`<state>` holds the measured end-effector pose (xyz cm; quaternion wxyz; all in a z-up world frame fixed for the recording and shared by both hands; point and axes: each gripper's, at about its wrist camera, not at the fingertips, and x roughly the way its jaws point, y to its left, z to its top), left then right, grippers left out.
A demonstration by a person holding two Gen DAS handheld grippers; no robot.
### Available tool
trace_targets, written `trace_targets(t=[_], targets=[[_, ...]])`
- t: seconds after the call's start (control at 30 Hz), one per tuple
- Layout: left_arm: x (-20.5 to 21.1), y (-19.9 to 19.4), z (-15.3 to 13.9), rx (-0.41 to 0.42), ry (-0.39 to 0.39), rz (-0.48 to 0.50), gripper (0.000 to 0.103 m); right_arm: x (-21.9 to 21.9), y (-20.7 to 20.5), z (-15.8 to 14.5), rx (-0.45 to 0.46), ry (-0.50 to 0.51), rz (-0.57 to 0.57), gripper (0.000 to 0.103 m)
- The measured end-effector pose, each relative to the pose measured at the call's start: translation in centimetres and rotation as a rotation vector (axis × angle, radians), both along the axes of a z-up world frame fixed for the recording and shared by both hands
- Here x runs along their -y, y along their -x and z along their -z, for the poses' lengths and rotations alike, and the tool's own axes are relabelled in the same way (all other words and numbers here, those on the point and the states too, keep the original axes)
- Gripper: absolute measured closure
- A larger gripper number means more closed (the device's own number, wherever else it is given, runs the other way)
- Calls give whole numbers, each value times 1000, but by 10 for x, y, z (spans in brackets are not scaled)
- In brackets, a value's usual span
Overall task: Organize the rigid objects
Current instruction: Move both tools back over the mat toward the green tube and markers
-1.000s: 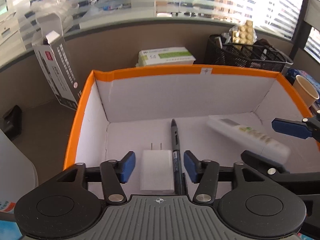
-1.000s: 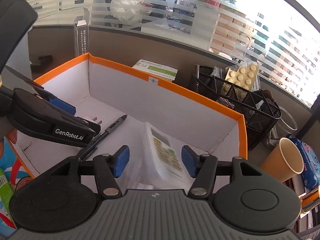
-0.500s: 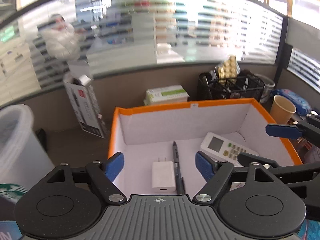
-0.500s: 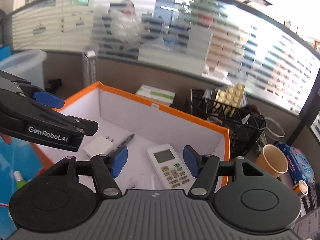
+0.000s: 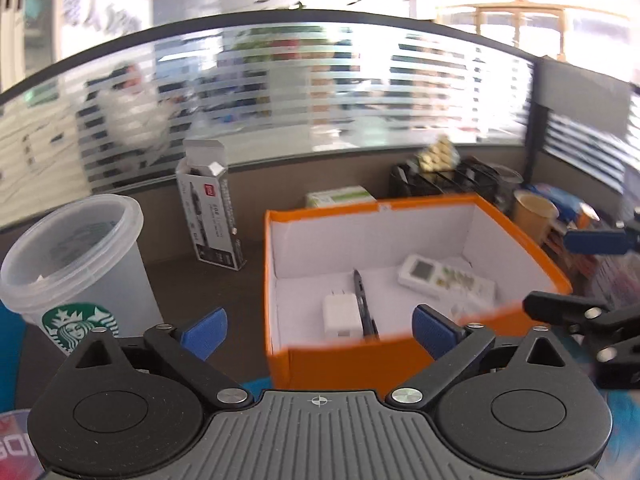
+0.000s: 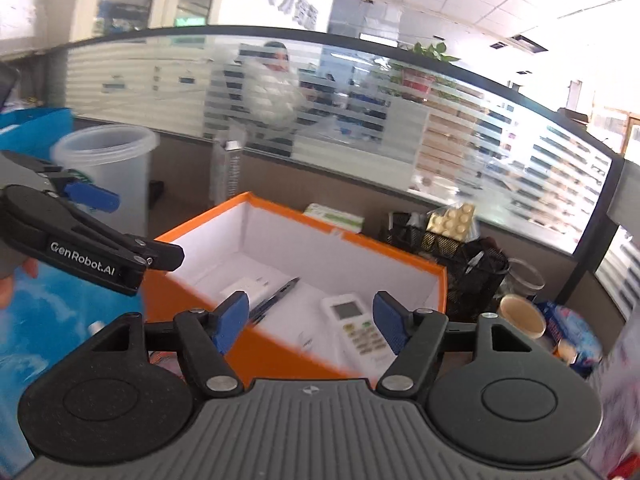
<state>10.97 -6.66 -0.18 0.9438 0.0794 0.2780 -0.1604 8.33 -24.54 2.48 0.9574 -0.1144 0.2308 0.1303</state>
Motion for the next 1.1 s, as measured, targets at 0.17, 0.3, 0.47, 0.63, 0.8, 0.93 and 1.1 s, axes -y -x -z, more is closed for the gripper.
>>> trace_targets(t=[0.17,0.3,0.47,0.63,0.8,0.93,1.1], targets=[[-12,26,34,47,-155,155,1,12,44,38,-69,-23,-88,29],[-15,36,56,65,-253,221,1,29,60,65,-140,-58,-71,29],[-18,44,69,82,-266,328,1,42,77,85,-167,-72,-63,29],[-20,37,83,46,-274,381,1,44,87,102,-192,-39,-86,29],[-23,35,91,10,-242,507,1,52,89,112,-221,-50,-78,29],[-20,25,101,-37,-264,557,1,56,87,120,-245,-46,-83,29],[-23,11,111,-79,-227,589,1,57,82,125,-257,-35,-93,29]])
